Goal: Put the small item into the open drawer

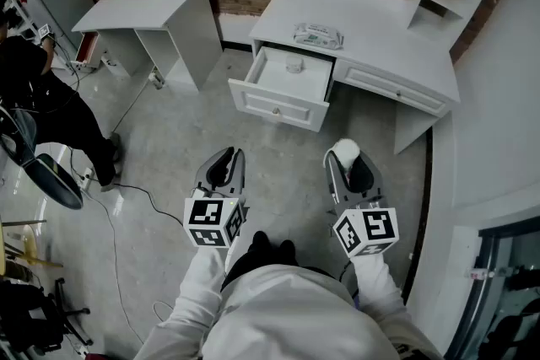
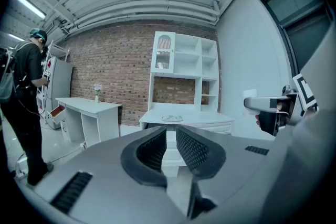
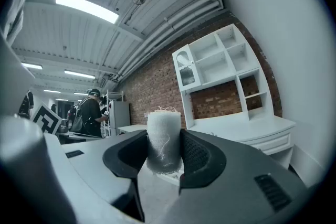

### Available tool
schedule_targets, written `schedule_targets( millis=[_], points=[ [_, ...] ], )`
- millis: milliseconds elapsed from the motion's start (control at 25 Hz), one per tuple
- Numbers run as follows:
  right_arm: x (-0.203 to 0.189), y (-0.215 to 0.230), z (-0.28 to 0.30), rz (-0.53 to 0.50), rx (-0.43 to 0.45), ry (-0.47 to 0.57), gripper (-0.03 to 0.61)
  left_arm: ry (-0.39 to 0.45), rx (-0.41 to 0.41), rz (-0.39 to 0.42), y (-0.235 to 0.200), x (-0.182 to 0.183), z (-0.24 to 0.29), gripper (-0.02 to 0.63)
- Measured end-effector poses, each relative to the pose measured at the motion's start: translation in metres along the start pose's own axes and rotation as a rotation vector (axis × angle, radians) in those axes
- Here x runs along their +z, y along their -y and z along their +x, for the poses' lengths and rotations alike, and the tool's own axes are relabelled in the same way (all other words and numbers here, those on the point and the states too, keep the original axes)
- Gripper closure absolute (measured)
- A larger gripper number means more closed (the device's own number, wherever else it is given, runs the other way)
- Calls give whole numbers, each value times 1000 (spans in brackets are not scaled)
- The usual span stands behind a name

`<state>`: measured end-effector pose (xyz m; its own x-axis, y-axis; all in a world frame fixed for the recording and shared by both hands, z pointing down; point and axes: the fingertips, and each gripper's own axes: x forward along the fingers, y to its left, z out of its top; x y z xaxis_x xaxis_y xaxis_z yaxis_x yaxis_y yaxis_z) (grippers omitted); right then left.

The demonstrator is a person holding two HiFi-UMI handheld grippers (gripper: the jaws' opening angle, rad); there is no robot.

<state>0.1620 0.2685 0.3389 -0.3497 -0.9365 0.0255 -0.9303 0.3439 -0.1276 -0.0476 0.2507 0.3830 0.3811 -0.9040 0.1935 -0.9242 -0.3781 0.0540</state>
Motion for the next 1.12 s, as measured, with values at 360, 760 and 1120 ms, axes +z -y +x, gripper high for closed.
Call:
schedule_targets(
  millis=[360, 760, 1120],
  points=[
    [-7, 10, -3, 9, -8, -10, 382, -3, -4, 18, 4, -2, 5, 543],
    [-6, 13, -6, 53, 30, -2, 380, 8, 8, 36, 12, -1, 4, 554],
    [-1, 27, 10, 58, 15, 8, 379, 10, 12, 47, 5, 4, 21, 563]
  ],
)
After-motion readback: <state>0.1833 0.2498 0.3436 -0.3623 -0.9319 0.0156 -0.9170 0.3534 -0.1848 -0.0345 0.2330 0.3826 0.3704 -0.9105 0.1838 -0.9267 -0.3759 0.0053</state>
